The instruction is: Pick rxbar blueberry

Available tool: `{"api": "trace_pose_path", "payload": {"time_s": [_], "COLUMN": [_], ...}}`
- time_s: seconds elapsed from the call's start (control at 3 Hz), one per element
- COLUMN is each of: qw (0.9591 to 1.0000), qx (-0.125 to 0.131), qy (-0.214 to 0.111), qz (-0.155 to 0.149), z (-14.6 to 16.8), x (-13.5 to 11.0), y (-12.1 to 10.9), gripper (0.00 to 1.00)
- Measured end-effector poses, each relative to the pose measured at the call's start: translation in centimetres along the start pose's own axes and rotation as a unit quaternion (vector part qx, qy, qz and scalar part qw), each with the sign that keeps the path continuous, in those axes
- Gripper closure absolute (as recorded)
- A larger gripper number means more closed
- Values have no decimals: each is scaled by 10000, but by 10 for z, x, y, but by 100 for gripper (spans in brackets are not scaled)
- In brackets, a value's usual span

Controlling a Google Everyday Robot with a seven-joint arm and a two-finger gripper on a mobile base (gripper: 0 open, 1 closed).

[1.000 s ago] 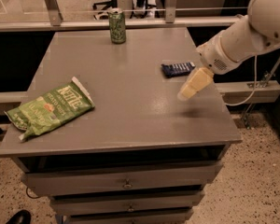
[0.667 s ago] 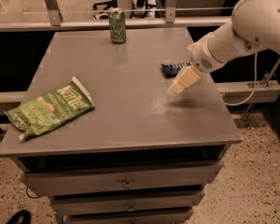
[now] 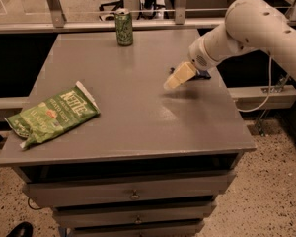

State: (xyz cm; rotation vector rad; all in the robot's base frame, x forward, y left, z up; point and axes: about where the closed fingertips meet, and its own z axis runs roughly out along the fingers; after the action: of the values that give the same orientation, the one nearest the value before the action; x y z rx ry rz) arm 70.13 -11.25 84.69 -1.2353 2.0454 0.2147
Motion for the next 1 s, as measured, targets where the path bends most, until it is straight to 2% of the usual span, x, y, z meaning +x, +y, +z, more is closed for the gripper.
{"api": "trace_pose_path", "payload": {"time_s": [0.33,0.67,1.0], "qw": [9996,9987,9984], "qx": [28,79,126], "qy": [113,193,180], "qz": [264,468,527], "z": [15,20,19], "x": [4,11,11], "y": [-10,-18,-23], "gripper": [2,20,42]}}
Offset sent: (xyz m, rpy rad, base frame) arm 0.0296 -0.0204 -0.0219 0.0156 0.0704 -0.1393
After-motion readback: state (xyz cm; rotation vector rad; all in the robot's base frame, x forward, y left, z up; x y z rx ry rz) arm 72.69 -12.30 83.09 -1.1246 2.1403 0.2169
